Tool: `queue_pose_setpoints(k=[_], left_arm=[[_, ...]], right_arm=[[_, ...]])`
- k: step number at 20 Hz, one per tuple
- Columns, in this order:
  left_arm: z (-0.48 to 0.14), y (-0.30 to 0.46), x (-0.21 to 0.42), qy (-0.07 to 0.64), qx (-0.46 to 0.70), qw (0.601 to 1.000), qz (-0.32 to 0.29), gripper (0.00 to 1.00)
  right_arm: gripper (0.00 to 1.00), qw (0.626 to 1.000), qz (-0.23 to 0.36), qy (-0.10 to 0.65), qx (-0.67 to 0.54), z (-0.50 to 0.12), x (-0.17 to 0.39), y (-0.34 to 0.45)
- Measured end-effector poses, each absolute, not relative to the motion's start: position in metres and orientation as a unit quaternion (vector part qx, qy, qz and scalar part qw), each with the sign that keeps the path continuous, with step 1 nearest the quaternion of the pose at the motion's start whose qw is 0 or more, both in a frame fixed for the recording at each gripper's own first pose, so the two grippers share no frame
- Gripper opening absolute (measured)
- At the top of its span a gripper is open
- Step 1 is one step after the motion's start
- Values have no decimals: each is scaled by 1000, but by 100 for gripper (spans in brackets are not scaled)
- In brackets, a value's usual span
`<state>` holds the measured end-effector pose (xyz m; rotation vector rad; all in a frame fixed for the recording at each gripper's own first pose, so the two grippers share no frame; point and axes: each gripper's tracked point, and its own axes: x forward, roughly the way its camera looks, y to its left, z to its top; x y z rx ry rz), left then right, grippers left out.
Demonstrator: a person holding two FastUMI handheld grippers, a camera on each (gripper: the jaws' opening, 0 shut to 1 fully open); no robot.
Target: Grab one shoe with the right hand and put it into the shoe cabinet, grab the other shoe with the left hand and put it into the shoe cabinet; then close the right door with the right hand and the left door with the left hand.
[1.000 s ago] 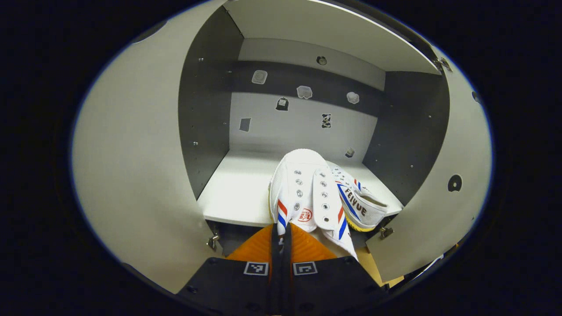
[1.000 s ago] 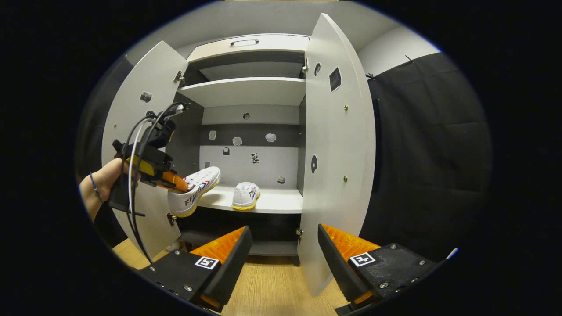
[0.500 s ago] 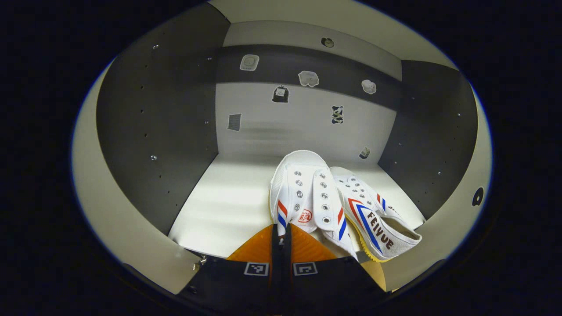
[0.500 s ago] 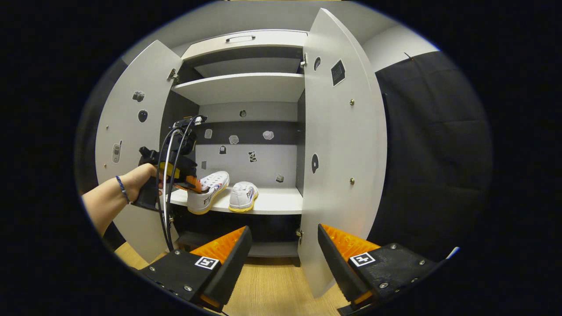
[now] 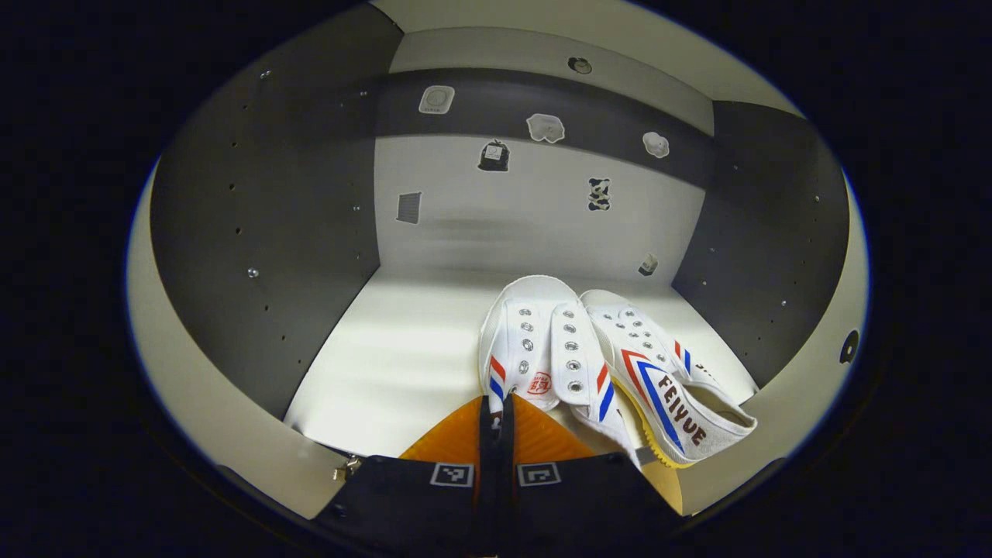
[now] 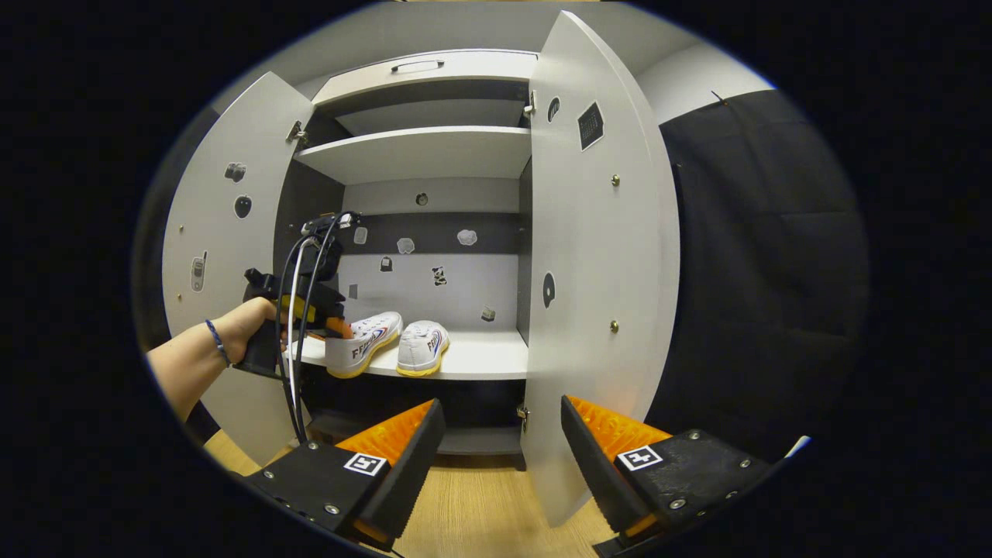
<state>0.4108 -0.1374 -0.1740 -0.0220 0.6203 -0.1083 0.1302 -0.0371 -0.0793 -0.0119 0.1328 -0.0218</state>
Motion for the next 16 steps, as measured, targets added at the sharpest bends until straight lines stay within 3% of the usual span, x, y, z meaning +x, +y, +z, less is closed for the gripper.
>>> queue_pose_setpoints(k=[2,5,8,11,12,16], left_arm=[[-175,-135,409,306,-14,950,-50,10],[-153,-141,412,274,1,960,-59,29],[-121,-138,401,238,43,969,-52,31],[-88,-140,380,196,37,978,-56,44],[-78,-138,371,183,34,981,-56,53],[-43,-133,328,139,20,988,-62,67]], right_arm=[[93,998,-10,67,-6,-80,128,-35],[93,998,-10,67,-1,-80,126,-35],[93,998,-12,62,4,-78,119,-36],[92,998,-14,57,4,-74,112,-40],[92,998,-14,55,5,-73,110,-41],[93,999,-20,47,5,-68,96,-50]])
